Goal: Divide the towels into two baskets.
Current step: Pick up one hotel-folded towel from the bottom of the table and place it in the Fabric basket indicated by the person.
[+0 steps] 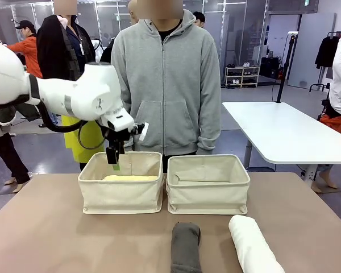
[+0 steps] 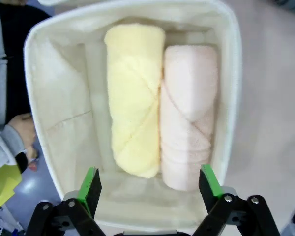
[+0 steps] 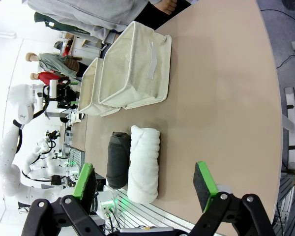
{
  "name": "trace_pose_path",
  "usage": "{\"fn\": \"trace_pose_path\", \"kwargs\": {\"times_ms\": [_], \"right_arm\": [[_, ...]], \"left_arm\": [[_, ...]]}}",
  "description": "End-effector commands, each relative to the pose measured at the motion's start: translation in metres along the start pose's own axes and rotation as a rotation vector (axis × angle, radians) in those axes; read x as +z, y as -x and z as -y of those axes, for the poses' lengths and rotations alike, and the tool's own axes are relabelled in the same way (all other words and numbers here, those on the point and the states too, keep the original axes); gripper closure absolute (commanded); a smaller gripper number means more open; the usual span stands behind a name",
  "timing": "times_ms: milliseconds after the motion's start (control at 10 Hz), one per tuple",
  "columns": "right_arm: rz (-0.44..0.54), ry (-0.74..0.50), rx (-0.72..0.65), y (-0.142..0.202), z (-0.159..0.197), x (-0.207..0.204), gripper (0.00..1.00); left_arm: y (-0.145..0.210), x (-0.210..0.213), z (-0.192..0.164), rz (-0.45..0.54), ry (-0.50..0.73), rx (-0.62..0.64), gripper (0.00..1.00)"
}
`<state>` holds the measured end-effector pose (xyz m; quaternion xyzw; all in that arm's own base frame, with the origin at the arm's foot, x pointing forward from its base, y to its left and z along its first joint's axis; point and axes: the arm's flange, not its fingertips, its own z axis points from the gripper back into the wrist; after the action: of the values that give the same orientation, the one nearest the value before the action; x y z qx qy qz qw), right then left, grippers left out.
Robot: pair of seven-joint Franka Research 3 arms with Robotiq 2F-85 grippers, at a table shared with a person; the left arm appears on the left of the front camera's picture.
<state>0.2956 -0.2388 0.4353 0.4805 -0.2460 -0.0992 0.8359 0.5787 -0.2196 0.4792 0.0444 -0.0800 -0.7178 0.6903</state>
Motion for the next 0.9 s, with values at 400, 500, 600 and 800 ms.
{"fn": "trace_pose_path", "kwargs": {"times_ms": [400,500,600,800], "right_arm": [[0.005,-0.004,0.008,0.001,-0.002,0.002,0.0],[0.005,-0.004,0.008,0.001,-0.002,0.002,0.0],[0.005,-0.004,0.008,0.001,-0.002,0.002,0.0],[0.005,-0.004,0.008,0.001,-0.002,0.002,0.0]], "left_arm": [[0.125,0.103,0.09,0.397,0.307,0.276,0.0],[0.161,0.109,0.108,0.494,0.312,0.368,0.0],[0.198,0.11,0.128,0.581,0.343,0.459,0.0],[0.278,0.095,0.174,0.782,0.471,0.66,0.0]]}}
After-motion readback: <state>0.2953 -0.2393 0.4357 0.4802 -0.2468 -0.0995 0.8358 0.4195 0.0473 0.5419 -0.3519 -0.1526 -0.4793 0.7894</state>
